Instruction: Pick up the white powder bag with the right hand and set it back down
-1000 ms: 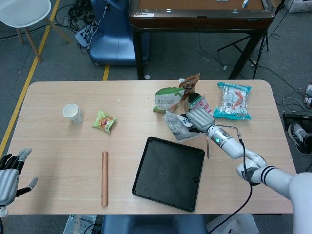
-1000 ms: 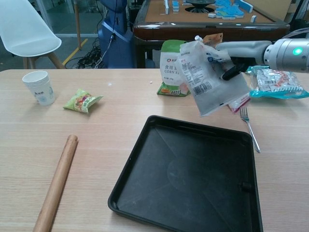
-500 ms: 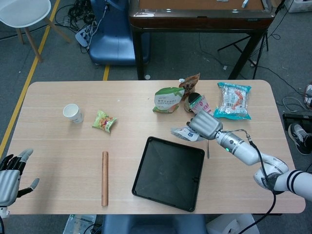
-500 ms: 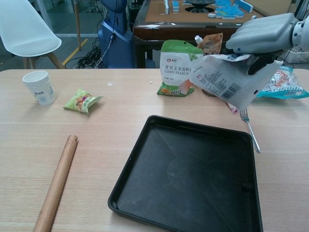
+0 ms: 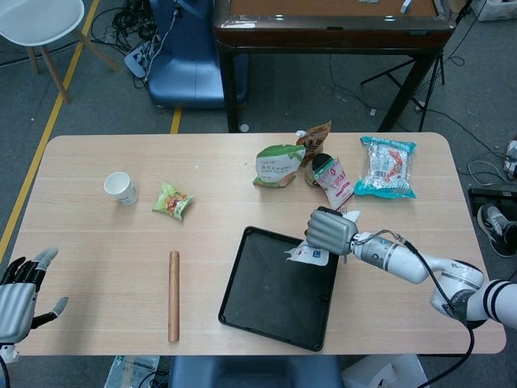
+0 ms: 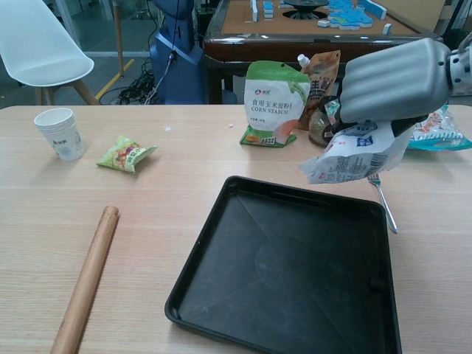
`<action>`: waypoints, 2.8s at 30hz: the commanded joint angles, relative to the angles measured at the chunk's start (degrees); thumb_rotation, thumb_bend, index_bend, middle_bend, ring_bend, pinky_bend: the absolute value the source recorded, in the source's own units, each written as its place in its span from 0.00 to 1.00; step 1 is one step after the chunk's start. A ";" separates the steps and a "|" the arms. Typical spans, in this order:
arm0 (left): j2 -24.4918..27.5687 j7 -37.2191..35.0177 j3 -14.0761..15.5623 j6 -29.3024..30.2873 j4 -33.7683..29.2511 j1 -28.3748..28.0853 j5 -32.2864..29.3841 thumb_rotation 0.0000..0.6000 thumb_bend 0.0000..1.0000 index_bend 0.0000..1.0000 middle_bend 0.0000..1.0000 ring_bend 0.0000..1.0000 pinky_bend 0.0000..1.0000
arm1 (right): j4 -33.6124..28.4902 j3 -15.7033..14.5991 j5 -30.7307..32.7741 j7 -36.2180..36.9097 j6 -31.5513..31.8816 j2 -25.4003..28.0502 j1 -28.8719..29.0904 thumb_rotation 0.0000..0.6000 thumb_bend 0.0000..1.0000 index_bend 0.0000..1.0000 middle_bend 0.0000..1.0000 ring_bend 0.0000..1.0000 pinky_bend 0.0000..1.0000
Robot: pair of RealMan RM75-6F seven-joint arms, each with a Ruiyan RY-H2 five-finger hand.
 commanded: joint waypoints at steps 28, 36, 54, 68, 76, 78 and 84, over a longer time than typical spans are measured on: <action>-1.31 -1.70 0.23 0.10 1.76 0.42 -0.23 1.00 0.22 0.10 0.13 0.18 0.08 | 3.71 -0.75 4.07 -10.96 -21.27 -6.26 5.14 1.00 0.84 0.71 0.65 0.51 0.63; -1.55 -2.21 0.26 0.27 2.20 0.59 -0.24 1.00 0.22 0.10 0.13 0.18 0.08 | 4.50 -0.29 7.18 -12.82 -21.58 -6.42 3.37 1.00 0.84 0.73 0.65 0.51 0.63; -2.07 -2.65 0.32 -0.27 2.79 0.42 -0.27 1.00 0.22 0.10 0.13 0.18 0.08 | 5.63 -0.91 14.39 -16.17 -23.71 -6.60 2.34 1.00 0.84 0.78 0.66 0.52 0.63; -1.75 -2.03 0.32 -0.24 2.21 0.44 -0.26 1.00 0.22 0.10 0.13 0.18 0.08 | 3.37 0.55 18.74 -17.24 -18.00 -4.22 2.03 1.00 0.84 0.80 0.68 0.54 0.63; -1.82 -1.91 0.38 -0.44 2.09 0.40 -0.32 1.00 0.22 0.10 0.13 0.18 0.08 | 5.72 -2.19 19.54 -16.98 -18.93 -7.13 1.55 1.00 0.84 0.81 0.69 0.56 0.63; -1.78 -1.83 0.39 -0.57 2.01 0.39 -0.44 1.00 0.22 0.10 0.13 0.18 0.08 | 6.76 -2.84 19.85 -17.26 -19.74 -7.86 1.83 1.00 0.84 0.81 0.70 0.57 0.63; -1.39 -1.56 0.21 -0.28 1.66 0.46 -0.53 1.00 0.22 0.10 0.13 0.18 0.08 | 5.25 -1.23 20.64 -16.46 -16.23 -6.06 2.32 1.00 0.84 0.81 0.70 0.57 0.63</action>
